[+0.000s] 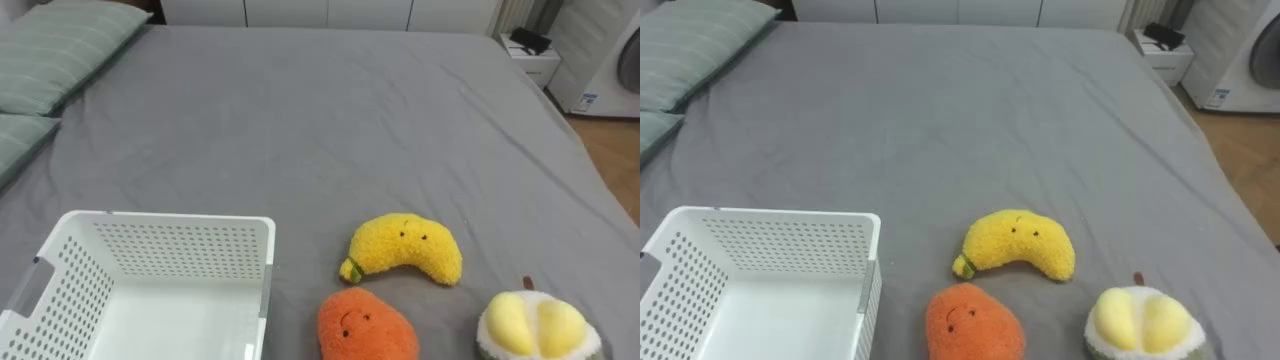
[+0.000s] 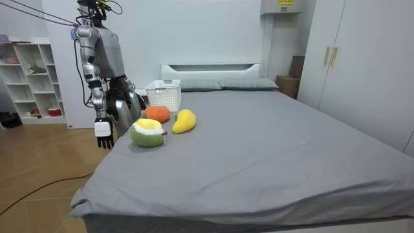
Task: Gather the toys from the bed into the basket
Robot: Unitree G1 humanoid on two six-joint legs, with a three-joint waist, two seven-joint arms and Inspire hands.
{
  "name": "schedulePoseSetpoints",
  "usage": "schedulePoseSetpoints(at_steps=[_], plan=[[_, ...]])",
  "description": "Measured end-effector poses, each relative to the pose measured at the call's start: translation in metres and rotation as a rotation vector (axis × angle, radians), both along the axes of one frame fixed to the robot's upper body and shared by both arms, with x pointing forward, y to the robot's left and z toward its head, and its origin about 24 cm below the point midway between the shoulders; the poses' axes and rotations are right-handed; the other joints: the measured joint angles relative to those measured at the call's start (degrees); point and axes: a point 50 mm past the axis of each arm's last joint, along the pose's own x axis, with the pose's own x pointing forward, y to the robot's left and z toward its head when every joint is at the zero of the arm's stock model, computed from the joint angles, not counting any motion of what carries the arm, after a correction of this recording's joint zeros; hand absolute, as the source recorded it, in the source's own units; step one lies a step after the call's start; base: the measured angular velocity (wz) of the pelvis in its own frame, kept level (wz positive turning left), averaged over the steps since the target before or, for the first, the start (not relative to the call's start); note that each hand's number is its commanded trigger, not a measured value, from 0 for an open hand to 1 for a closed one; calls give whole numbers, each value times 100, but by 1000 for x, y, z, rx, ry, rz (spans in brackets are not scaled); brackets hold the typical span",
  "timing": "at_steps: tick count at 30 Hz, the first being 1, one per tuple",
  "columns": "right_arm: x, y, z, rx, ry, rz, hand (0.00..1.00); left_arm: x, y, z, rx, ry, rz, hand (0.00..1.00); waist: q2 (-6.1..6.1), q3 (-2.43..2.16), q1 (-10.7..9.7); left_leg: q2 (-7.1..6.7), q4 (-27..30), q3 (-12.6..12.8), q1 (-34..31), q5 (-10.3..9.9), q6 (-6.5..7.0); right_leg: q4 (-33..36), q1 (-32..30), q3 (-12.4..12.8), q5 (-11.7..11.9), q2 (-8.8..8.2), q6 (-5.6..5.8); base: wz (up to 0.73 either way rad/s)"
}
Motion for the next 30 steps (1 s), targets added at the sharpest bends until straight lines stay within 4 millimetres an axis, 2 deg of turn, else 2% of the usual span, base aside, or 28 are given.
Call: schedulePoseSetpoints(at_steps=[18,26,30], plan=[[1,-2,0,-41,-7,-21,0,-2,5,1,23,-4,41,0,-33,-2,26,3,4,21,36,-4,-6,-71,37,67,-19,21,-11,0],[-6,-11,2,-108,-27,-306,0,-10,12,3,56,5,97,0,-132,-1,-30,6,-35,16,45,-4,-9,-95,57,62,-18,26,-10,0],[0,-30,7,-185,-81,-459,0,-12,27,8,111,1,109,0,-313,16,-57,4,-37,16,26,1,-14,-90,33,70,-18,27,-12,0]])
